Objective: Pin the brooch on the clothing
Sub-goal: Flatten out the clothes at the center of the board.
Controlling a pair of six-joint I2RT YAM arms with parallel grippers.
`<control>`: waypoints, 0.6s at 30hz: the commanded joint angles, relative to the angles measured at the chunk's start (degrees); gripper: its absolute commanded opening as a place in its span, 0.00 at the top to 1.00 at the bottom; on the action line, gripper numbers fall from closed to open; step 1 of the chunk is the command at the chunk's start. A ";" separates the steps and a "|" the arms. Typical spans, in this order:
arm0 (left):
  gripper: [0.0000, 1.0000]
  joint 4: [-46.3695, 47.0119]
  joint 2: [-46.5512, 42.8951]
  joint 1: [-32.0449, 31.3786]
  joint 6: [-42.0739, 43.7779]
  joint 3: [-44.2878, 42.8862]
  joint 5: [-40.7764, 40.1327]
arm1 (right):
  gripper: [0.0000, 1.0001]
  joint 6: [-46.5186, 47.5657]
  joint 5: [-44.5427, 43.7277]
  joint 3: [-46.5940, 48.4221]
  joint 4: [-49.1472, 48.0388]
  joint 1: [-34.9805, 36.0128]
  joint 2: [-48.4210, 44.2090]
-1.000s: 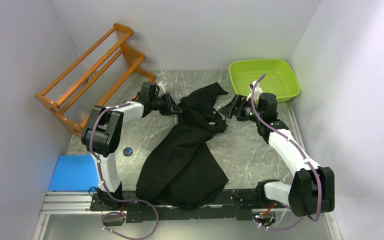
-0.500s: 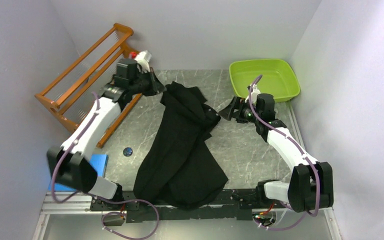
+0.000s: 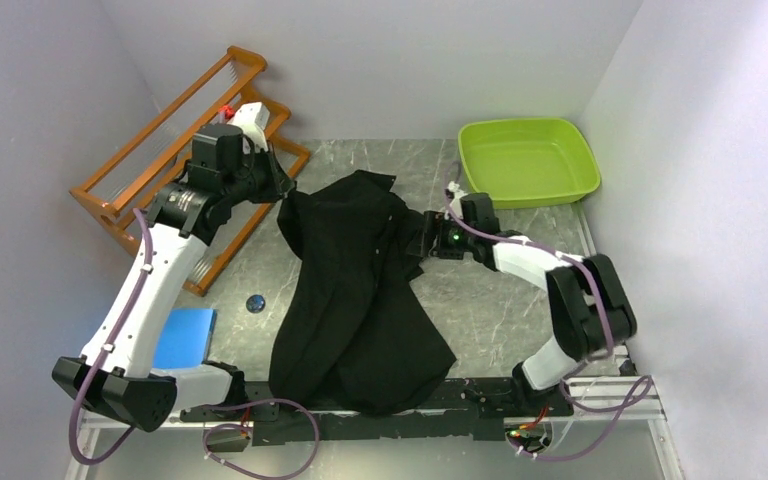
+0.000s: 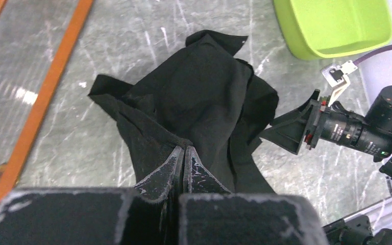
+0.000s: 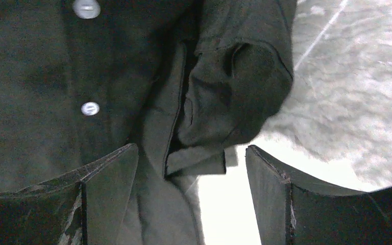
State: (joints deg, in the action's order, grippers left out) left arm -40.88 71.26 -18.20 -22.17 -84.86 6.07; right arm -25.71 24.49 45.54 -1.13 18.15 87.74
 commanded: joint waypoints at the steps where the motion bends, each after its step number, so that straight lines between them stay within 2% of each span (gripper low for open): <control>1: 0.97 -4.55 -3.00 0.13 2.77 -5.05 -5.95 | 0.20 1.70 -6.46 5.54 -4.38 3.09 6.67; 5: 0.97 -6.19 -3.62 0.18 3.69 -6.57 -8.33 | 0.26 1.46 -10.65 9.46 -4.31 3.69 12.43; 6: 0.97 -6.18 -3.78 0.18 3.81 -6.58 -8.57 | 0.31 1.46 -10.98 10.28 -4.48 3.69 13.55; 7: 0.97 -5.96 -4.02 0.18 3.95 -6.44 -8.73 | 0.39 1.52 -11.84 11.34 -4.54 3.65 14.22; 9: 0.97 -5.54 -4.32 0.18 4.18 -5.97 -9.50 | 0.64 1.67 -13.10 12.41 -4.36 3.54 14.05; 11: 0.97 -5.48 -4.22 0.26 4.55 -5.62 -11.16 | 0.97 1.90 -15.41 12.81 -3.01 2.96 11.77; 12: 0.97 -5.47 -4.14 0.33 4.45 -5.42 -12.11 | 1.00 2.06 -16.82 12.82 -2.13 2.49 10.12; 18: 0.97 -4.18 -4.10 3.12 3.32 -3.00 -14.05 | 1.00 0.22 -16.74 9.63 0.95 -7.44 -4.99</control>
State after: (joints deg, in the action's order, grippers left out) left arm -47.83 67.85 -17.17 -18.90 -88.79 -4.89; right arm -24.43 10.09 55.59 0.40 17.85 94.74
